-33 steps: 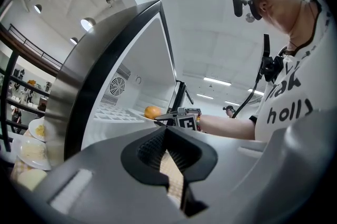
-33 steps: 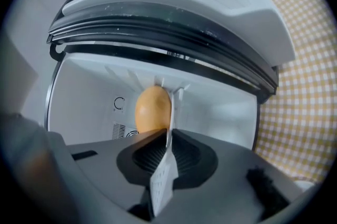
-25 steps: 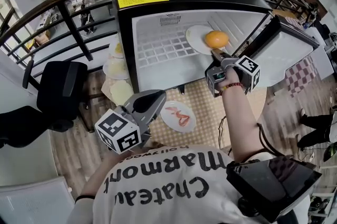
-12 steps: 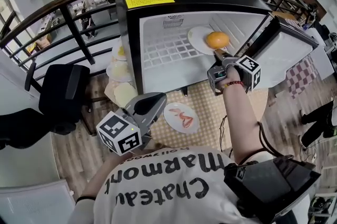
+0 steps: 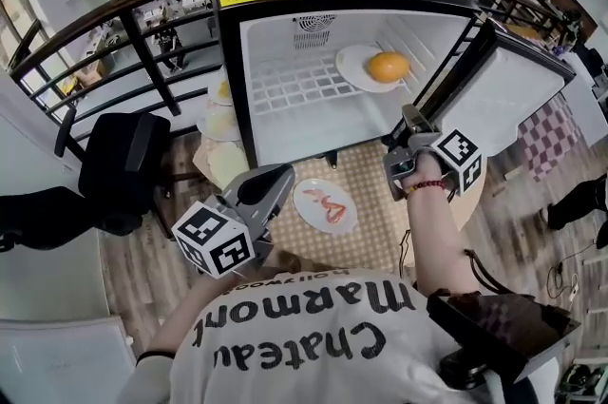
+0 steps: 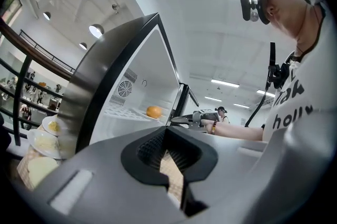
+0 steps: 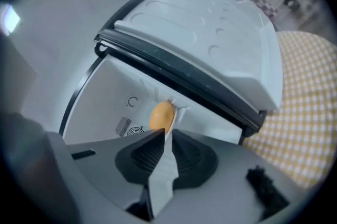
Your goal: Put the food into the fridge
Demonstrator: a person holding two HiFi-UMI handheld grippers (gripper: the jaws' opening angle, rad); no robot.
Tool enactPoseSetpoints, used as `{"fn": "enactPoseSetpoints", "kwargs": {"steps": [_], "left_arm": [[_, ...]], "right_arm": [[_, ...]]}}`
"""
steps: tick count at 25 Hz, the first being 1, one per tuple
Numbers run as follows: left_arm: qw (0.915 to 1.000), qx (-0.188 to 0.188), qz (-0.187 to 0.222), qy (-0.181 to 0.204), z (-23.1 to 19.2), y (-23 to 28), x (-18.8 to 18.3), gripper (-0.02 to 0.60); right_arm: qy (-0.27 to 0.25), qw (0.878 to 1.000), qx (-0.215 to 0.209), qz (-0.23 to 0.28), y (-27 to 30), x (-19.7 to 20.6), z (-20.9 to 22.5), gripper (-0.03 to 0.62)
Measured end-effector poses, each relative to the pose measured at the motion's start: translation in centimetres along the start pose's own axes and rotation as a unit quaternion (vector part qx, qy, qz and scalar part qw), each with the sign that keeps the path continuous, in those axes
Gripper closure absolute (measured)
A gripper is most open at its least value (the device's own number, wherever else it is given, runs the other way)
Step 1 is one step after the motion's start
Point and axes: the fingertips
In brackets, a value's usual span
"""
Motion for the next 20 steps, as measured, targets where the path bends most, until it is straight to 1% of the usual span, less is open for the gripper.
{"fn": "enactPoseSetpoints", "kwargs": {"steps": [2, 3, 5, 6, 7, 9, 11, 13, 15, 16, 18, 20], "left_arm": [[0.9999, -0.008, 0.000, -0.007, 1.4, 0.4, 0.6, 0.578], [0.9999, -0.012, -0.001, -0.008, 2.3, 0.6, 1.0, 0.578], [0.9997, -0.019, 0.000, -0.013, 4.3, 1.1, 1.8, 0.578], [0.9996, -0.022, 0.003, -0.017, 5.4, 1.4, 2.2, 0.578], [0.9994, -0.027, 0.007, -0.019, 6.6, 1.7, 2.6, 0.578], [0.9989, -0.038, 0.015, -0.022, 9.0, 2.5, 3.6, 0.578], [0.9982, -0.049, 0.024, -0.024, 11.4, 3.3, 4.8, 0.578], [0.9970, -0.063, 0.034, -0.027, 13.9, 3.7, 6.1, 0.578], [0.9950, -0.082, 0.049, -0.029, 16.0, 3.9, 7.3, 0.578], [0.9938, -0.091, 0.057, -0.029, 17.1, 3.8, 7.8, 0.578], [0.9912, -0.108, 0.071, -0.029, 19.2, 3.7, 8.7, 0.578], [0.9889, -0.122, 0.078, -0.036, 21.3, 3.6, 9.7, 0.578]], "right_arm": [[-0.073, 0.997, -0.008, -0.009, -2.1, -0.2, -0.4, 0.552], [-0.111, 0.994, -0.012, -0.013, -3.3, -0.3, -0.5, 0.553], [-0.192, 0.981, -0.016, -0.023, -5.7, -0.6, -0.4, 0.562], [-0.236, 0.971, -0.016, -0.030, -7.0, -0.8, -0.3, 0.562], [-0.281, 0.959, -0.016, -0.037, -8.2, -1.1, -0.2, 0.564], [-0.367, 0.929, -0.024, -0.047, -10.7, -1.7, -0.4, 0.566], [-0.428, 0.901, -0.040, -0.052, -13.4, -2.4, -0.7, 0.566], [-0.462, 0.883, -0.059, -0.055, -16.4, -3.1, -0.6, 0.566], [-0.483, 0.870, -0.074, -0.063, -19.2, -3.6, 0.0, 0.568], [-0.490, 0.865, -0.078, -0.069, -20.5, -3.8, 0.6, 0.568], [-0.494, 0.862, -0.084, -0.082, -23.0, -4.4, 1.9, 0.568], [-0.491, 0.862, -0.086, -0.096, -25.1, -4.9, 3.2, 0.571]]}}
Point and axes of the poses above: the fingertips, and each gripper's own axes: y forward along the fingers, z to its right, x out of its underside, and after that the axes turned 6 degrees about -z, right-handed
